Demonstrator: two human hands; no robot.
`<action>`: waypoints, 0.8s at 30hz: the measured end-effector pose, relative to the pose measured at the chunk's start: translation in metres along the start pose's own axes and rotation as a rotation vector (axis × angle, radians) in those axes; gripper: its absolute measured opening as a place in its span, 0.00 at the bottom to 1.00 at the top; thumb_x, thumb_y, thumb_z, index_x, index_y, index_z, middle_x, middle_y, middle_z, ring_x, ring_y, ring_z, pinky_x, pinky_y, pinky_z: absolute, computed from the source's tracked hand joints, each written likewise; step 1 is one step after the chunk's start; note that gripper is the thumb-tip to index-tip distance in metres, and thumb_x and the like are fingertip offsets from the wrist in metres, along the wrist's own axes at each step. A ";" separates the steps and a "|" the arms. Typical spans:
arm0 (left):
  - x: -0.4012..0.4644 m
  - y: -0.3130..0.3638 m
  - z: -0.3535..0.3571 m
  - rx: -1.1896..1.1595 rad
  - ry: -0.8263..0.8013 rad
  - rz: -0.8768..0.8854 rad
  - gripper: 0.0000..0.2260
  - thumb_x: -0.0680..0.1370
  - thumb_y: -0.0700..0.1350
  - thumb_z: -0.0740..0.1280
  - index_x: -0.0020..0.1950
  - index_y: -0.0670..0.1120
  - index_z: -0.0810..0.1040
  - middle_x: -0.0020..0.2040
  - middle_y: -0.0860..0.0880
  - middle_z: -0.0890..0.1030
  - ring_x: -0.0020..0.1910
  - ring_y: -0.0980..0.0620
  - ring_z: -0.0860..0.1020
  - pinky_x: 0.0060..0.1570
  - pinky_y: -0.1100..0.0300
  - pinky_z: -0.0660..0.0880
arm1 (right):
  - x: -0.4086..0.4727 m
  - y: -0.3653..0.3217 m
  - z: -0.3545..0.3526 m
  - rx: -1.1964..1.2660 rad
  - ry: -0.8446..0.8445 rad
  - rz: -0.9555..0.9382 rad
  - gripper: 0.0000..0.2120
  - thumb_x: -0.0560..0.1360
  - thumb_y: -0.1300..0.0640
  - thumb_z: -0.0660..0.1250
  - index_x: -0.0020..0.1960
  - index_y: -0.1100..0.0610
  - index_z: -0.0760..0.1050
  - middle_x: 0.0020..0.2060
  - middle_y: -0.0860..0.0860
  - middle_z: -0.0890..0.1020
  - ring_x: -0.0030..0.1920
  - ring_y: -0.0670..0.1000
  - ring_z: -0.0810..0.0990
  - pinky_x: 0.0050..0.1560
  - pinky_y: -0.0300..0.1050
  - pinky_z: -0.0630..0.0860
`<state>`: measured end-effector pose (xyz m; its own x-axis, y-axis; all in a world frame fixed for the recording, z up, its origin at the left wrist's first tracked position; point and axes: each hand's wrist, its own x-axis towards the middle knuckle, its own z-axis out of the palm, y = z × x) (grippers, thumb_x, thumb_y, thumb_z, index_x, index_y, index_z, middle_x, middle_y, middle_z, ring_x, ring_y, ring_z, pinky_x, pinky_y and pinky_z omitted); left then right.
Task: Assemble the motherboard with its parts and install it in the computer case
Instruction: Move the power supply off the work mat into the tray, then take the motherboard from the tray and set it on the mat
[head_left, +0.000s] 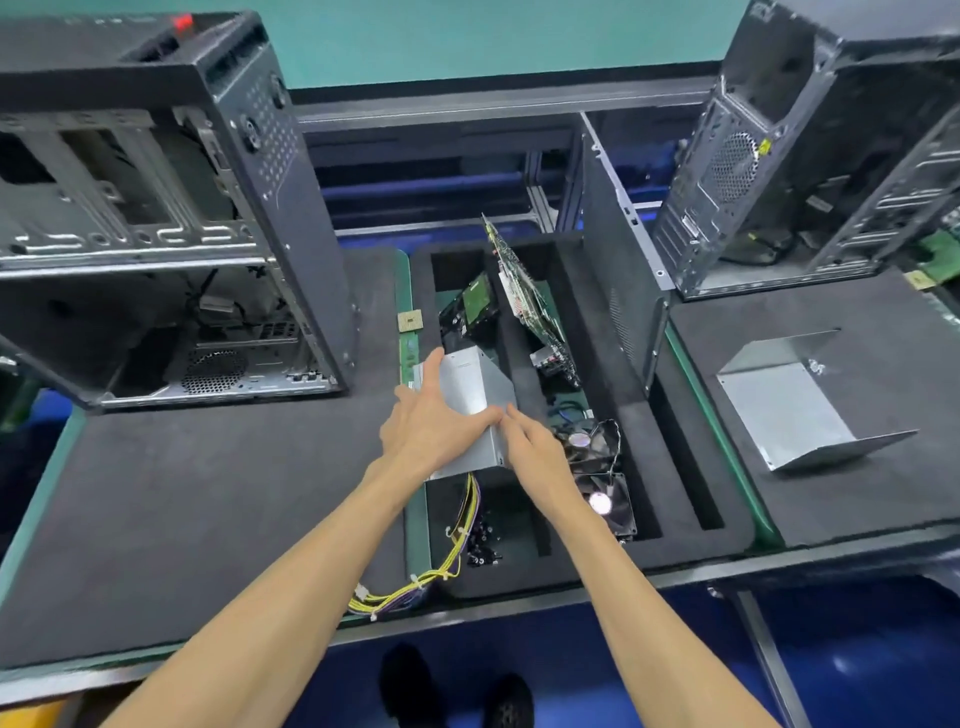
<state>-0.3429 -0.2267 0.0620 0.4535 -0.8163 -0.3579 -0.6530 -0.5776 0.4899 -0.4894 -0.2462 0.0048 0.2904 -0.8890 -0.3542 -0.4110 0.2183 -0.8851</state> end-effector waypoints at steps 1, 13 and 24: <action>0.004 0.001 0.001 0.005 -0.010 -0.005 0.50 0.59 0.77 0.62 0.76 0.67 0.45 0.67 0.41 0.69 0.59 0.38 0.77 0.49 0.48 0.71 | 0.002 0.000 0.000 0.003 0.001 0.005 0.27 0.84 0.42 0.56 0.80 0.54 0.65 0.77 0.48 0.69 0.74 0.45 0.68 0.65 0.37 0.63; 0.034 -0.003 0.000 0.040 -0.089 0.055 0.43 0.69 0.80 0.53 0.78 0.65 0.42 0.74 0.36 0.64 0.63 0.37 0.76 0.58 0.43 0.73 | 0.014 -0.026 0.002 -0.009 0.056 -0.089 0.26 0.84 0.41 0.56 0.32 0.56 0.62 0.32 0.53 0.68 0.35 0.51 0.66 0.38 0.46 0.62; 0.039 -0.002 -0.015 -0.092 -0.089 0.145 0.36 0.76 0.70 0.60 0.79 0.57 0.53 0.70 0.42 0.62 0.68 0.40 0.70 0.64 0.43 0.71 | 0.016 -0.027 0.004 0.006 0.101 -0.007 0.17 0.81 0.36 0.61 0.61 0.47 0.74 0.53 0.43 0.74 0.53 0.41 0.74 0.54 0.37 0.69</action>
<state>-0.3147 -0.2574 0.0584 0.2999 -0.8893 -0.3452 -0.6473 -0.4556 0.6111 -0.4698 -0.2646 0.0217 0.2044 -0.9265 -0.3159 -0.4043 0.2141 -0.8892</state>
